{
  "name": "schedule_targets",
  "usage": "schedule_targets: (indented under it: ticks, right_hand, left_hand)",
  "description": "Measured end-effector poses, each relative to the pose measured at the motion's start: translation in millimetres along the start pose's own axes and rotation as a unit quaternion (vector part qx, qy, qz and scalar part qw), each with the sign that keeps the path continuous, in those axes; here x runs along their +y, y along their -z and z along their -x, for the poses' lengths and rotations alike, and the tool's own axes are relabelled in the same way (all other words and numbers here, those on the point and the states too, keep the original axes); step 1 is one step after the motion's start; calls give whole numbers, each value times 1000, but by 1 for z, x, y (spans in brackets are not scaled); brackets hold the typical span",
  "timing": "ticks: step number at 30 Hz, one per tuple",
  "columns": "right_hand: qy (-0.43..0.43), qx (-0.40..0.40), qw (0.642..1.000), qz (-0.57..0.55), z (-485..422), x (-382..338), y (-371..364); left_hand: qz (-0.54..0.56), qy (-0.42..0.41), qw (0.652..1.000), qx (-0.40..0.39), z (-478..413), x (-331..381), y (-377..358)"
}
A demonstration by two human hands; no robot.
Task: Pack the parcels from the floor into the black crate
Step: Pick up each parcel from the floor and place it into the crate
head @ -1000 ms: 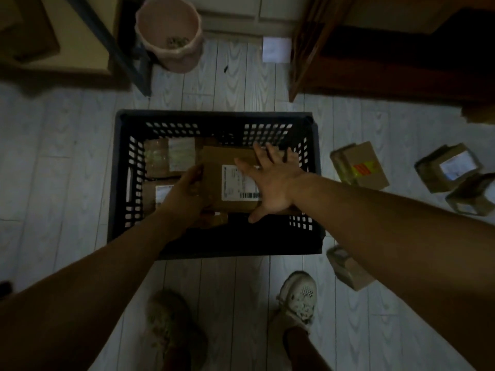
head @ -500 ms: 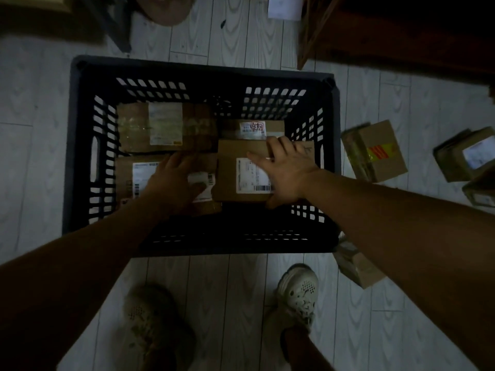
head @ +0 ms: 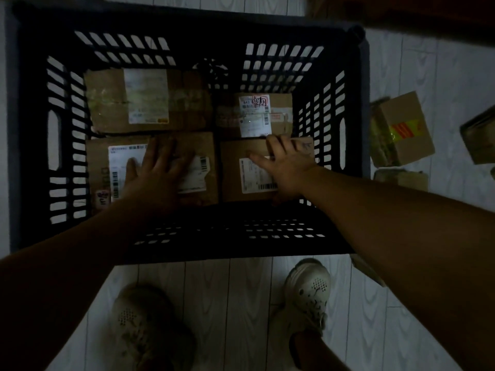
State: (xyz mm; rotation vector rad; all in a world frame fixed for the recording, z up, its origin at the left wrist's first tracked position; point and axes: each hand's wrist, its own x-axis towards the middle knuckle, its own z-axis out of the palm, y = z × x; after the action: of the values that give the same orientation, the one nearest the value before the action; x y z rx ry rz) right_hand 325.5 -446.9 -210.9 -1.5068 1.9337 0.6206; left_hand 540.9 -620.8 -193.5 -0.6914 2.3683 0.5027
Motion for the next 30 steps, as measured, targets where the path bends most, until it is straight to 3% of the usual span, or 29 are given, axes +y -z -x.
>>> schedule_targets:
  ticks: [20, 30]
  right_hand:
    - [-25, -8, 1000, 5, -15, 5, -19]
    - [-32, -7, 996, 84, -5, -5, 8]
  left_hand:
    - [45, 12, 999, -20, -4, -8, -5]
    - [46, 15, 999, -24, -4, -10, -4]
